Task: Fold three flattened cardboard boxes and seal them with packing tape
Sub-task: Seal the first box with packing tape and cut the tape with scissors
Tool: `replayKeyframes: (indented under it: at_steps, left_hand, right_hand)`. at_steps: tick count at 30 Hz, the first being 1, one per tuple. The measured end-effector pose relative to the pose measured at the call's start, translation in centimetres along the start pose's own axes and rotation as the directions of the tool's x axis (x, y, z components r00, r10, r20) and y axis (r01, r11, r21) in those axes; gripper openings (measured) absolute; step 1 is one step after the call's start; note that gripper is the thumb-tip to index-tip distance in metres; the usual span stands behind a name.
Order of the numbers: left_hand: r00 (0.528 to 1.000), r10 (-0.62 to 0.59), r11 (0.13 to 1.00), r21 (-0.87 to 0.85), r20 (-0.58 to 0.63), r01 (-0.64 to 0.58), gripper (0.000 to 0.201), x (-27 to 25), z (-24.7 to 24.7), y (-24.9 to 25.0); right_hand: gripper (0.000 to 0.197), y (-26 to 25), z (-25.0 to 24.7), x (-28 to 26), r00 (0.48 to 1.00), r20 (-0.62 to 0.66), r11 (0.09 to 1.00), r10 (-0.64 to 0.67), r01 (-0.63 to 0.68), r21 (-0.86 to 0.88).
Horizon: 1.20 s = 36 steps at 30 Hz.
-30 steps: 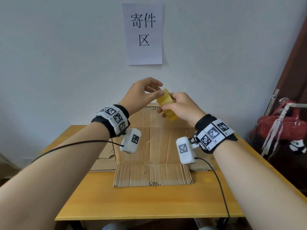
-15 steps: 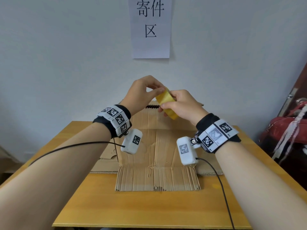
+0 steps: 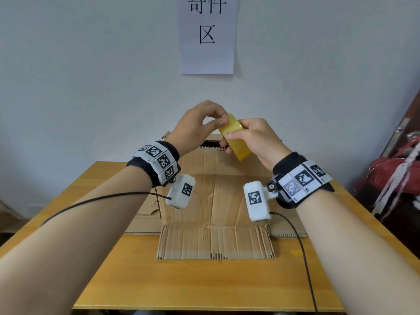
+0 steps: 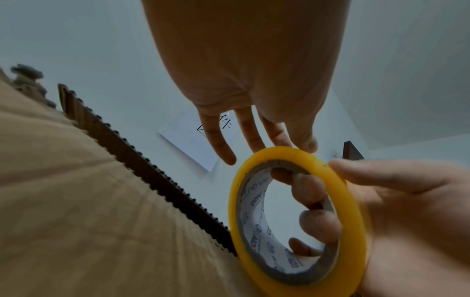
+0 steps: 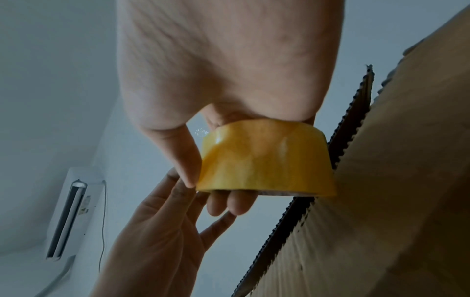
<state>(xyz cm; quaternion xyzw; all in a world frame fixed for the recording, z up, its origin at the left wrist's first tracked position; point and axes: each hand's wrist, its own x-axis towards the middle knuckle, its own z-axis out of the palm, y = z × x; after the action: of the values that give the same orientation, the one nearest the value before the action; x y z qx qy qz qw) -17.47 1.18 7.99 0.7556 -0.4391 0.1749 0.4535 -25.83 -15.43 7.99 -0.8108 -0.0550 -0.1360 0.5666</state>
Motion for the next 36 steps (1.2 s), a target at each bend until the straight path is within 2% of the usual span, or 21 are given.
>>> replayKeyframes:
  at_steps: [6, 12, 17, 20, 23, 26, 28, 32, 36]
  left_hand:
    - [1.000, -0.013, 1.000, -0.027, 0.019, 0.013, 0.006, -0.3, -0.1, 0.0]
    - [0.993, -0.114, 0.988, -0.099, 0.006, 0.114, 0.007, -0.4, -0.2, 0.6]
    - [0.989, -0.149, 0.980, -0.138, -0.010, 0.146, 0.007, -0.3, -0.5, 1.5]
    - [0.974, -0.224, 0.944, -0.259, -0.040, 0.206, 0.006, -0.2, -0.3, 1.8]
    - [0.946, -0.314, 0.882, -0.392, -0.079, 0.260, 0.008, -0.3, -0.1, 1.8]
    - [0.905, -0.416, 0.815, -0.480, -0.092, 0.326, 0.009, -0.4, -0.3, 1.5]
    - [0.897, -0.435, 0.803, -0.485, -0.080, 0.346, 0.010, -0.5, -0.5, 1.2]
    - [0.922, -0.375, 0.860, -0.408, -0.096, 0.307, 0.008, -0.7, -0.3, 1.3]
    - [0.944, -0.280, 0.918, -0.338, -0.175, 0.209, 0.010, -0.6, 0.0, 1.5]
  right_hand:
    - [0.016, 0.3, -0.1, 0.1, 1.000, 0.000, 1.000, 0.011, -0.011, 0.012]
    - [0.018, 0.1, 0.0, 0.0, 1.000, 0.023, 1.000, 0.003, -0.003, -0.015]
    - [0.021, -0.2, -0.1, -0.2, 1.000, 0.025, 1.000, -0.018, 0.019, -0.019]
    - [0.031, -0.2, -0.1, -0.4, 0.999, 0.019, 0.999, -0.035, 0.036, -0.014]
    - [0.031, -0.1, -0.2, -0.4, 0.998, 0.008, 0.998, -0.067, 0.067, 0.014]
    - [0.031, 0.2, -0.7, -0.2, 0.992, -0.068, 0.994, -0.111, 0.111, -0.002]
    - [0.032, 0.5, -1.0, 0.0, 0.983, -0.131, 0.991, -0.132, 0.126, -0.052]
    - [0.035, 0.8, -1.1, 0.3, 0.956, -0.269, 0.993, -0.114, 0.112, -0.024]
    - [0.045, 0.4, -0.9, 0.4, 0.927, -0.362, 0.994, -0.101, 0.105, -0.008]
